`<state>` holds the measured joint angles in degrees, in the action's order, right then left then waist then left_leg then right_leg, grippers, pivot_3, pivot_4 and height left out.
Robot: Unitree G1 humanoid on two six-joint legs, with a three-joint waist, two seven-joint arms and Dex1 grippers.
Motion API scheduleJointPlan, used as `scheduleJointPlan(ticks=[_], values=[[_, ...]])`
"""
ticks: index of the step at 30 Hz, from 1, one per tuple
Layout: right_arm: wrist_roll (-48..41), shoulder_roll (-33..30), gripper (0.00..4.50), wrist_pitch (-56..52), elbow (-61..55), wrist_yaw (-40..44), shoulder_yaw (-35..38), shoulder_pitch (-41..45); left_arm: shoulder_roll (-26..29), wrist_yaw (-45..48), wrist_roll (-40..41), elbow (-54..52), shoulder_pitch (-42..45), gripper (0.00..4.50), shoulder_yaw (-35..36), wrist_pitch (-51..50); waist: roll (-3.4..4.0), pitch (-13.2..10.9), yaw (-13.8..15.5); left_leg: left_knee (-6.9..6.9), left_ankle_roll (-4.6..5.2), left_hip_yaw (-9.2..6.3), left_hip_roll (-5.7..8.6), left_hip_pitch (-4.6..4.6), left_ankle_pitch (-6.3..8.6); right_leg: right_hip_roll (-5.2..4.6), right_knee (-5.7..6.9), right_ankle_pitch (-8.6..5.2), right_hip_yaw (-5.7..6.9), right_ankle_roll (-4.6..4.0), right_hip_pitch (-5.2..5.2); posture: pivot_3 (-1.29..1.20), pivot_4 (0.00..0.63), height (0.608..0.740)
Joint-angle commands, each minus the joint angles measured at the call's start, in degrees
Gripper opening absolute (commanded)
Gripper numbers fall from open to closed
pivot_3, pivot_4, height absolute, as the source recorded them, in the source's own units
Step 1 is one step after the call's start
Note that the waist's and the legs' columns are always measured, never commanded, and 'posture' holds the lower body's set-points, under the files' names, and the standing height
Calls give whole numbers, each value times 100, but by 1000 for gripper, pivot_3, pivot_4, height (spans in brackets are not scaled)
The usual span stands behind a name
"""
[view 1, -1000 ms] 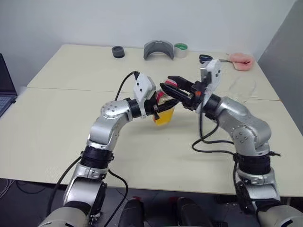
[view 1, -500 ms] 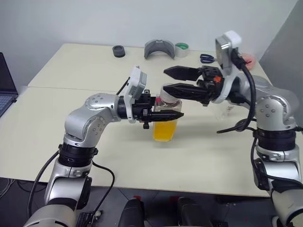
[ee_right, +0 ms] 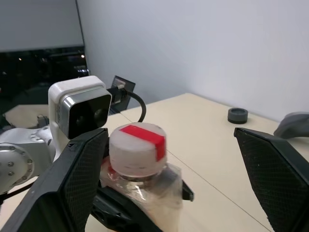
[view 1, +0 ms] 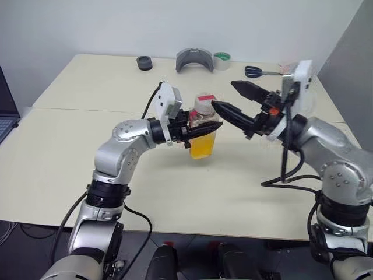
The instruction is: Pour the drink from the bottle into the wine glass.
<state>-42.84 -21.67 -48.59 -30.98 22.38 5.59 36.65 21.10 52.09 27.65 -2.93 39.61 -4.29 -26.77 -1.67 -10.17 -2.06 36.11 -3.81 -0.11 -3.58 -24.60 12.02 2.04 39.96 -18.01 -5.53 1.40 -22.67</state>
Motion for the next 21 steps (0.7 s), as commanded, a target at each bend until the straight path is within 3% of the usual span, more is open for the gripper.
scheduleJointPlan(ticks=[1,21], values=[[50,216,4459,126,-348,-349,-150,-18,-130,-159,-105,-141,18,1798,-2,249,0,0,3,0,0,0,0,-5,0,0,0,0,1,0,-4,0,150,740],[61,250,4459,184,-133,-81,-440,32,-74,-94,-254,-238,-25,1798,-144,325,0,0,12,0,0,0,1,-15,0,0,3,0,1,0,-19,0,150,740]])
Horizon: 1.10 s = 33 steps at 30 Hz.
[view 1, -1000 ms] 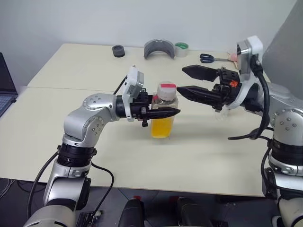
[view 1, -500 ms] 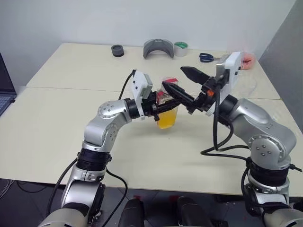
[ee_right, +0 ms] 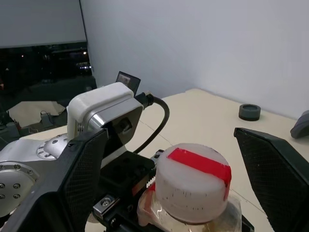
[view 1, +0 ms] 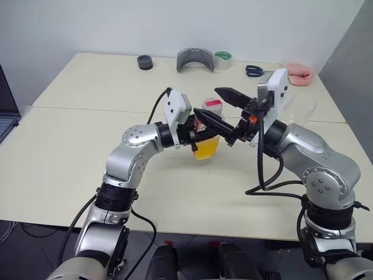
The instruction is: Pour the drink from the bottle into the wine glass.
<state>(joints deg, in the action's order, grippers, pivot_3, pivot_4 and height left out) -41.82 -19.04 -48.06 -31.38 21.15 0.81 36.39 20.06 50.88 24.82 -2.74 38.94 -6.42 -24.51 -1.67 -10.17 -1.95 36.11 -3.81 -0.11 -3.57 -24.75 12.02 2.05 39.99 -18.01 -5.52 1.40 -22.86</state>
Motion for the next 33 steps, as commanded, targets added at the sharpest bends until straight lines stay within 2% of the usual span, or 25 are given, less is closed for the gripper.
scheduleJointPlan(ticks=[1,13,16,22,29,33], values=[[-33,-35,4459,132,-93,77,24,30,29,20,34,-264,38,1798,70,89,0,0,1,0,0,0,0,0,0,0,0,0,0,0,0,0,150,740],[42,0,4459,179,-85,62,-46,-19,-6,11,34,-231,84,1798,42,78,0,0,1,1,0,0,0,-1,0,0,0,0,0,0,0,0,150,740],[23,23,3892,200,-48,38,9,14,-5,23,30,-222,92,1798,32,77,0,0,1,1,0,0,0,0,0,0,0,0,0,0,0,0,150,740],[37,-53,1852,236,-32,104,-25,-15,-15,42,-3,-189,116,1798,33,93,0,0,-1,1,0,0,0,0,0,0,1,0,0,0,0,0,150,740],[37,-141,1777,328,86,372,-50,40,26,111,49,-231,139,1798,60,35,0,0,0,2,0,0,0,-1,0,0,1,0,0,0,-1,0,150,740],[-522,-387,1777,261,476,1269,158,394,151,504,428,-394,178,1798,112,-250,0,0,-2,3,0,1,0,-1,0,0,2,0,0,0,-1,0,150,740]])
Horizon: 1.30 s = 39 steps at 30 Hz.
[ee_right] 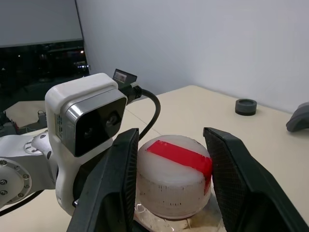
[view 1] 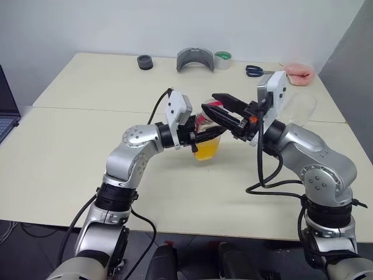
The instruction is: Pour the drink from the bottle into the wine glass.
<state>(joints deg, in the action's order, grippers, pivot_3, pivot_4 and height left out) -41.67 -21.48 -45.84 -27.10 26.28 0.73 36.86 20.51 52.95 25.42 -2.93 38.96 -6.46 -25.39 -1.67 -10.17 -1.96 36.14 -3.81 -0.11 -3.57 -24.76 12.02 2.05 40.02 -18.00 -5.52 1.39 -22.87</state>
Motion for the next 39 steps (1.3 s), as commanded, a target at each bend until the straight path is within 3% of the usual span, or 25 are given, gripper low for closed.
scheduleJointPlan(ticks=[1,5,10,14,18,24,32,39], values=[[-717,-224,1777,-8,209,1036,227,480,166,446,491,-419,202,1798,132,-247,0,0,-4,0,0,0,0,0,0,0,0,0,0,0,0,0,150,740],[-1056,-697,1777,-214,1194,2692,17,1228,665,1421,1054,-560,340,1798,121,-671,3,-2,-18,1,0,2,0,0,0,2,2,0,1,0,-3,0,150,740],[-691,-795,1777,-29,2049,3460,-231,1745,940,1864,1326,-593,495,1798,82,-928,3,-2,-26,3,1,-2,-2,2,0,4,2,0,4,0,0,0,150,740],[-724,-1038,3107,-157,2117,3325,171,1718,1023,1764,1041,-421,454,1798,142,-713,3,-2,-1,7,1,-1,-1,-2,1,1,1,0,4,0,-1,0,150,740],[-1026,-1344,4453,-469,1426,2831,657,1180,1058,1601,883,-346,334,1798,244,-590,3,-2,36,9,2,-2,1,-7,1,-5,-2,0,5,-1,-2,0,150,740],[-1474,-1245,4453,-806,127,1528,1105,385,851,1164,499,-1,334,1798,278,-134,3,-2,3,10,2,-1,-2,-5,1,-1,7,0,0,-1,-5,0,150,740],[-206,-430,4453,-350,-611,-386,340,199,88,184,1,469,480,1798,344,567,3,-2,0,29,1,-2,0,-7,0,1,22,0,-1,0,-6,0,150,740],[188,110,4453,-250,-588,-959,33,380,-216,-151,-64,290,373,1798,269,627,4,-2,9,29,1,-1,0,-10,0,1,25,0,-2,0,-8,0,150,740]])
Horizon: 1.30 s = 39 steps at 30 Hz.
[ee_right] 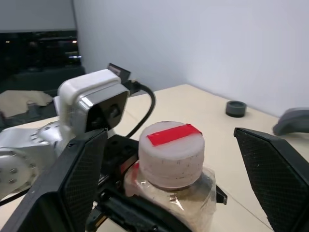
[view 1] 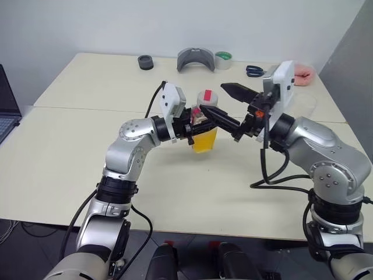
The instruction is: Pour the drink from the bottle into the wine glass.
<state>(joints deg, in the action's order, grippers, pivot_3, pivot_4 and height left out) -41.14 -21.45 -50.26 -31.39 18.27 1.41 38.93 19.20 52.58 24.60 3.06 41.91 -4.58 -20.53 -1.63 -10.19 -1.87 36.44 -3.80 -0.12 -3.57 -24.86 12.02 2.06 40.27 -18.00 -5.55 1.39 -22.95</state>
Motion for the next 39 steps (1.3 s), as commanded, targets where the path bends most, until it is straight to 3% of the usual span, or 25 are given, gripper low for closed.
scheduleJointPlan(ticks=[1,17,39], values=[[167,141,4453,209,-152,-169,-71,181,-92,-128,15,-329,71,1798,74,137,0,0,0,0,0,0,0,0,0,0,1,0,0,0,0,0,150,740],[875,196,4453,579,122,-158,-151,-44,-101,-226,41,-516,-15,1798,33,8,0,0,-2,2,0,0,0,0,0,0,5,0,0,0,-2,0,150,740],[339,-542,4453,472,-43,152,548,-352,-119,-189,7,-391,107,1798,-12,60,0,0,-2,3,0,0,1,1,0,1,6,0,-1,0,-2,0,150,740]])
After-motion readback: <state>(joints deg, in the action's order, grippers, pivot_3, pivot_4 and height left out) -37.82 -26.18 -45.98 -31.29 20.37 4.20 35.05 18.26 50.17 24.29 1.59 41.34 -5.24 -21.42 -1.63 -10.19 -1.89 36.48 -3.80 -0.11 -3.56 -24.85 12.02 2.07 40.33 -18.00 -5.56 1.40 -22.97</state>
